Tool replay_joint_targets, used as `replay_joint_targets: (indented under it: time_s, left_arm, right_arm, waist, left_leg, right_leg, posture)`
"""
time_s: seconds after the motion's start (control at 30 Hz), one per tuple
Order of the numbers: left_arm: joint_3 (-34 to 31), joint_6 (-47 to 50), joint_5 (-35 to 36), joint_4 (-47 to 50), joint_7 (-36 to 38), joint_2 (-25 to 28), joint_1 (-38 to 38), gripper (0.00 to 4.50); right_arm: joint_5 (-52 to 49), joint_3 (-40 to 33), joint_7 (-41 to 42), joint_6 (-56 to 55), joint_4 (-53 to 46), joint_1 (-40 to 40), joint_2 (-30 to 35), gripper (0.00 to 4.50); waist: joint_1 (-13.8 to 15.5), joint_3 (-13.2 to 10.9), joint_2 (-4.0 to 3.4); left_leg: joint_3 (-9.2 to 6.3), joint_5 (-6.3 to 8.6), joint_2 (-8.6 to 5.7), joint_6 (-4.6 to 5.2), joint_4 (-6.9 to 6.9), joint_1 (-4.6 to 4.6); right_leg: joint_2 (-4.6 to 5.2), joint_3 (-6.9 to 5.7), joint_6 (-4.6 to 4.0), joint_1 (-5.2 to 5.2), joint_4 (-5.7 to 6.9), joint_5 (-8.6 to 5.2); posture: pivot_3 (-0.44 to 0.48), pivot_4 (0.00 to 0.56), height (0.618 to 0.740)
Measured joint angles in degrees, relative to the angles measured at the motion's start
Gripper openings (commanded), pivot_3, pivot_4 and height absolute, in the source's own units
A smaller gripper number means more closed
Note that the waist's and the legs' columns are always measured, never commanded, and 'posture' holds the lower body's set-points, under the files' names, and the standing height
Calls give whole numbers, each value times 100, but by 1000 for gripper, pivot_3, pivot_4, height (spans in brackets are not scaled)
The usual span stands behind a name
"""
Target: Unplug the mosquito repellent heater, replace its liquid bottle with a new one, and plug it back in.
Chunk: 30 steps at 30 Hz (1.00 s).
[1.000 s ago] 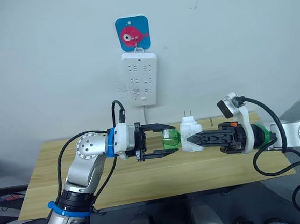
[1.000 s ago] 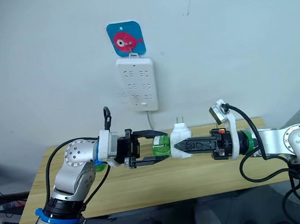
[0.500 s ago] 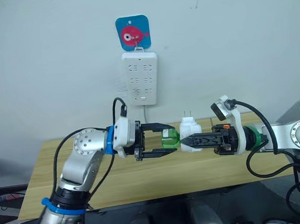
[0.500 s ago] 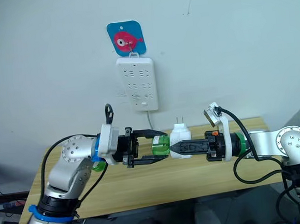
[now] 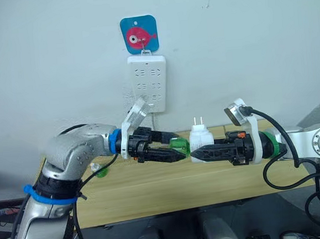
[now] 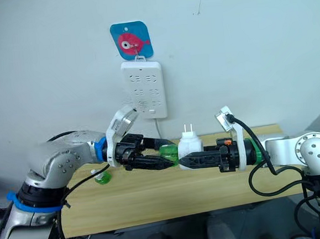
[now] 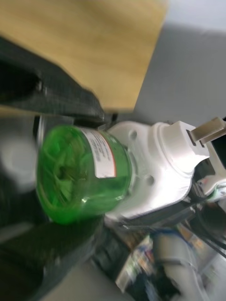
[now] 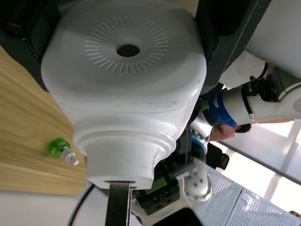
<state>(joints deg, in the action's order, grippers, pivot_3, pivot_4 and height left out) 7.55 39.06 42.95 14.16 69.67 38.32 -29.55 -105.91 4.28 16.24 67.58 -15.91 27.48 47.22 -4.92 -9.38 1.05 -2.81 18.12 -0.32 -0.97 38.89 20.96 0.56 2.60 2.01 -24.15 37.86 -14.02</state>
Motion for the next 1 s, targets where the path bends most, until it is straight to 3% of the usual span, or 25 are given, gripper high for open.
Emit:
replay_joint_targets:
  time_s: [0.17, 0.33, 0.67, 0.87, 1.0]
  left_arm:
    - [-173, -3892, -1607, -414, 502, -520, 1050, 4211]
    - [-320, -5843, -2188, -987, 260, -1234, 1064, 4211]
    - [57, -6073, -2066, -1016, 359, -1337, 952, 4211]
    - [138, -6014, -2055, -1158, 405, -1383, 673, 2327]
    - [151, -5618, -1989, -1061, 406, -1331, 624, 2254]
  right_arm:
    - [-457, -25, -162, -63, 83, -94, 178, 3021]
    - [-512, -27, -179, -78, 111, -148, 194, 3021]
    - [-515, -26, -280, -88, 93, -149, 195, 3021]
    - [-518, -46, -347, -151, 38, -152, 190, 3021]
    - [-525, -63, -388, -179, 37, -157, 214, 3021]
  waist:
    - [80, -1, 0]
    - [194, -1, 2]
    - [159, -1, 3]
    - [160, -1, 3]
    - [151, -1, 3]
  left_leg:
    - [4, 1, -5, 2, 5, 6]
    - [11, 2, -9, 4, 17, 11]
    - [-4, 3, -4, 7, 13, 12]
    - [7, 2, -8, 7, 16, 10]
    - [8, 3, -7, 7, 15, 10]
  right_leg:
    - [9, 0, -7, 5, -13, 1]
    - [10, 1, -1, 11, -18, 3]
    - [7, -10, 3, 7, -6, 6]
    - [-11, -13, 3, 9, -6, 6]
    - [-20, -12, 3, 8, -8, 6]
  posture:
    - [-122, 150, 730]
    - [-122, 149, 730]
    - [-130, 146, 730]
    - [-131, 146, 730]
    - [-136, 148, 730]
